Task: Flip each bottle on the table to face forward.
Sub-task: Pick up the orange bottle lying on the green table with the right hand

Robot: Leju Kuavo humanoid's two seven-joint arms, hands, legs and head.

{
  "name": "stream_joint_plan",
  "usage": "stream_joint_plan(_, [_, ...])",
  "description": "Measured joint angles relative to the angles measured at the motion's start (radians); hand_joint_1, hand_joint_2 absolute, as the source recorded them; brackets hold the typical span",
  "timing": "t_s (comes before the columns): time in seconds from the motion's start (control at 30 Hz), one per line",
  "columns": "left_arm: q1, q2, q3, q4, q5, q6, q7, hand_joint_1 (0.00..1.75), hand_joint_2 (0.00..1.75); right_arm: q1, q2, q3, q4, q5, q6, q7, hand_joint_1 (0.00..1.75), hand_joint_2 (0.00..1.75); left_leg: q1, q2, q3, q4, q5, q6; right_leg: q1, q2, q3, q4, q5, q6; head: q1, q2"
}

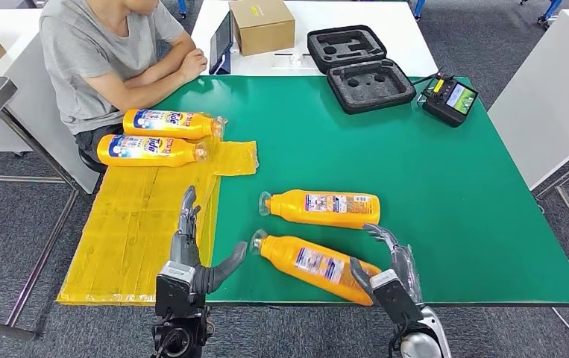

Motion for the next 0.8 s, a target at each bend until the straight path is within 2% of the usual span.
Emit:
stream_joint_plan(0.1, [-0.004, -0.007, 0.004, 0.029, 0.024, -0.029, 0.0, 0.0, 1.75, 0.008, 0.0, 0.0, -0.017, -0.007, 0.0, -0.01, 1.75, 1.75, 0.0, 0.0, 0.0, 0.0, 0.0, 0.0, 0.0, 0.0, 0.0, 0.0, 0.0, 0.0, 0.0, 0.0])
stream_joint_plan(0.17, [-0.016, -0.014, 0.008, 0.076, 0.054, -0.065, 0.0, 0.0, 1.75, 0.014, 0.0, 0.003, -0.029, -0.013, -0.004, -0.013, 1.68, 1.75, 0.0, 0.0, 0.0, 0.0, 0.0, 0.0, 0.0, 0.0, 0.0, 0.0, 0.0, 0.0, 0.0, 0.0])
stream_joint_plan(0.37, [-0.041, -0.029, 0.021, 0.207, 0.069, -0.086, 0.0, 0.0, 1.75, 0.025, -0.002, 0.018, -0.043, 0.045, -0.062, -0.012, 1.26, 1.75, 0.0, 0.0, 0.0, 0.0, 0.0, 0.0, 0.0, 0.001, 0.0, 0.0, 0.0, 0.0, 0.0, 0.0])
stream_joint_plan(0.43, [-0.045, -0.03, 0.026, 0.225, 0.063, -0.085, 0.0, 0.0, 1.75, 0.024, -0.004, 0.026, -0.043, 0.07, -0.083, -0.011, 1.07, 1.75, 0.0, 0.0, 0.0, 0.0, 0.0, 0.0, 0.0, 0.001, 0.0, 0.0, 0.0, 0.0, 0.0, 0.0])
stream_joint_plan(0.47, [-0.046, -0.031, 0.027, 0.231, 0.061, -0.085, -0.001, 0.0, 1.75, 0.024, -0.005, 0.03, -0.043, 0.079, -0.091, -0.011, 0.93, 1.75, 0.0, 0.0, 0.0, 0.0, 0.0, 0.0, 0.0, 0.001, 0.0, 0.0, 0.0, 0.0, 0.0, 0.0])
stream_joint_plan(0.57, [-0.048, -0.033, 0.029, 0.243, 0.054, -0.085, -0.001, 0.0, 1.75, 0.024, -0.008, 0.043, -0.043, 0.1, -0.107, -0.01, 0.22, 1.75, 0.0, 0.0, 0.0, 0.0, 0.0, 0.0, 0.0, 0.001, 0.0, 0.0, 0.0, 0.0, 0.0, 0.0])
stream_joint_plan(0.6, [-0.048, -0.034, 0.029, 0.247, 0.053, -0.086, -0.001, 0.0, 1.75, 0.024, -0.008, 0.046, -0.043, 0.106, -0.111, -0.009, 0.07, 1.75, 0.0, 0.0, 0.0, 0.0, 0.0, 0.0, 0.0, 0.001, 0.0, 0.0, 0.0, 0.0, 0.0, 0.0])
stream_joint_plan(0.63, [-0.049, -0.035, 0.029, 0.251, 0.051, -0.087, -0.001, 0.0, 1.75, 0.024, -0.008, 0.05, -0.043, 0.112, -0.114, -0.007, 0.01, 1.75, 0.0, 0.0, 0.0, 0.0, 0.0, 0.0, 0.0, 0.001, 0.0, 0.0, 0.0, 0.0, 0.0, 0.0])
stream_joint_plan(0.8, [-0.049, -0.037, 0.029, 0.257, 0.038, -0.08, -0.001, 0.0, 1.75, 0.025, -0.012, 0.074, -0.042, 0.215, -0.149, 0.032, 0.0, 1.75, 0.0, 0.0, 0.0, 0.0, 0.0, 0.0, 0.0, 0.001, 0.0, 0.0, 0.0, 0.0, 0.0, 0.0])
